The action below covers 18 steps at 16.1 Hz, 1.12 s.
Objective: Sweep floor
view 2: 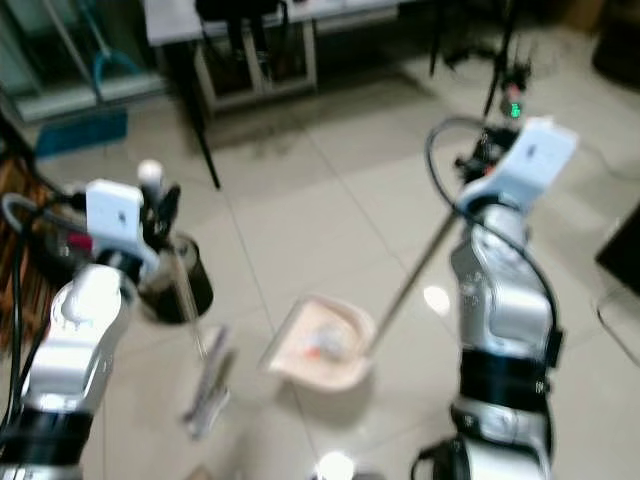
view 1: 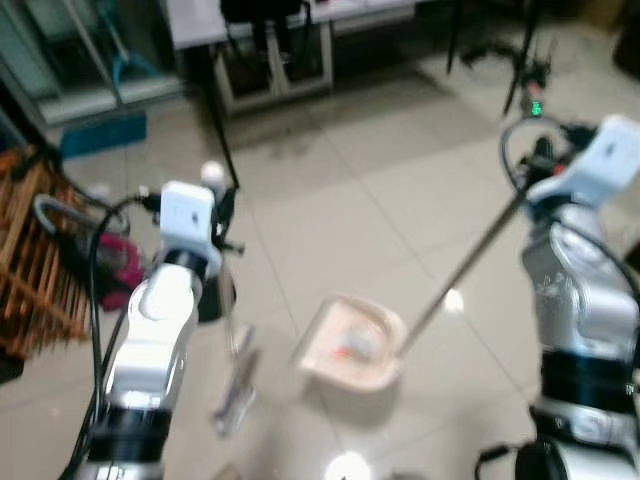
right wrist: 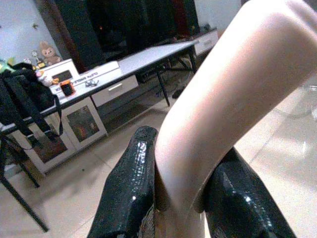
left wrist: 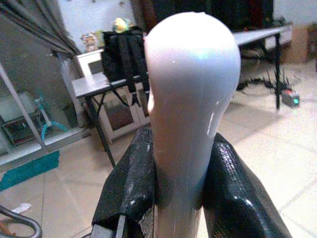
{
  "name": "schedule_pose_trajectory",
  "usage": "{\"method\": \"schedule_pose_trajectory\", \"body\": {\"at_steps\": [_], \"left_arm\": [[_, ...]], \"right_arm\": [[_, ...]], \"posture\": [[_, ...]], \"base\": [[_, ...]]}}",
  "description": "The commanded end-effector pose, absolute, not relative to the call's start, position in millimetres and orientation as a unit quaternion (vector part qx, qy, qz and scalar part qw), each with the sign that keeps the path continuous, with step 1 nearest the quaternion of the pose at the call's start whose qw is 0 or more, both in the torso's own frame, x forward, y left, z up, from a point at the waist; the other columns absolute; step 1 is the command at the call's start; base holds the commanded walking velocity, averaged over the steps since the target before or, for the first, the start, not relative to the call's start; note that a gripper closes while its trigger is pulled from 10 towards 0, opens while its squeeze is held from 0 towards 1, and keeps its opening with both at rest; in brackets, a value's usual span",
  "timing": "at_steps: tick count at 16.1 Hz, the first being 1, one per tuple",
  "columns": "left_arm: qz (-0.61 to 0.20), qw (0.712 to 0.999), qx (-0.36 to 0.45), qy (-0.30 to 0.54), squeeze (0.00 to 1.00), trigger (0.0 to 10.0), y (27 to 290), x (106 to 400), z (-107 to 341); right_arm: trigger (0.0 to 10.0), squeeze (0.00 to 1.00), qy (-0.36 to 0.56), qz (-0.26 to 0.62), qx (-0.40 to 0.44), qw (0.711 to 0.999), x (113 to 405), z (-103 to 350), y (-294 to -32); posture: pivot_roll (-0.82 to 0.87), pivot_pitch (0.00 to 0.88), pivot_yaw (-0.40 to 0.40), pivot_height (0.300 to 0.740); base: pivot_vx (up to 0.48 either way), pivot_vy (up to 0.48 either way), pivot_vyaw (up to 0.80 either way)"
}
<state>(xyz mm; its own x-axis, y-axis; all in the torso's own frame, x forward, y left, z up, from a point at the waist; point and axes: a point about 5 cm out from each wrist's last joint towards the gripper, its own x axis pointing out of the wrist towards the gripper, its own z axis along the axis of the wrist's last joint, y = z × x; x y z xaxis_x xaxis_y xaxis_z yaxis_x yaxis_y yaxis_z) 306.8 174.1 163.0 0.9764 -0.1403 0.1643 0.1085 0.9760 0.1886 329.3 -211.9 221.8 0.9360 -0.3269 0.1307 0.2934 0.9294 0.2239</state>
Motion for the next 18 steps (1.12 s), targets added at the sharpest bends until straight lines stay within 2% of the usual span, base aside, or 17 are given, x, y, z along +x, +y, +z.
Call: {"method": "schedule_pose_trajectory", "body": {"at_steps": [1,5,16,18], "left_arm": [[-0.042,0.987,0.109,-0.106,0.00,10.0,184.6,305.4,172.0],[-0.028,0.988,0.112,-0.104,0.00,10.0,190.3,303.4,170.4],[-0.037,0.988,0.114,-0.102,0.00,10.0,184.8,302.9,166.2],[-0.037,0.987,0.115,-0.103,0.00,10.0,184.9,302.2,165.8]], "right_arm": [[10.0,0.00,-0.113,-0.129,0.116,0.978,332.8,239.0,-197.4],[10.0,0.00,-0.125,-0.121,0.110,0.979,339.3,244.5,-195.9],[10.0,0.00,-0.151,-0.122,0.110,0.975,351.5,258.2,-197.7],[10.0,0.00,-0.166,-0.120,0.129,0.970,353.4,263.6,-198.7]], "posture": [[-0.08,0.024,0.062,0.740],[-0.07,0.012,0.049,0.740],[-0.07,0.000,0.052,0.740],[-0.07,0.000,0.050,0.740]], "base": [[0.458,0.000,0.00],[0.461,0.000,0.00],[0.459,0.000,0.77],[0.459,0.000,0.00]]}}
